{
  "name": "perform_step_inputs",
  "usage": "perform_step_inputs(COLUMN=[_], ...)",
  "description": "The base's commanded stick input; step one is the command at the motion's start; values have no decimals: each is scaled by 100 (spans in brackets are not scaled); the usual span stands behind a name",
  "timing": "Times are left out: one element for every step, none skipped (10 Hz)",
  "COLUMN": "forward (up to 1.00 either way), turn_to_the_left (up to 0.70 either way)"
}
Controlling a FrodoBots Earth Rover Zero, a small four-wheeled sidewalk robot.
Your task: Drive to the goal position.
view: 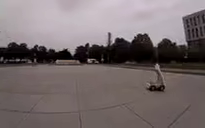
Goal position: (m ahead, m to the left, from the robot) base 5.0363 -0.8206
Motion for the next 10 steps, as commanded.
perform_step_inputs(forward=[0,0,100,100,100,100,100,100,100,100], turn_to_the_left=[-45,-45,-23,-11,0,0,0,0,0,0])
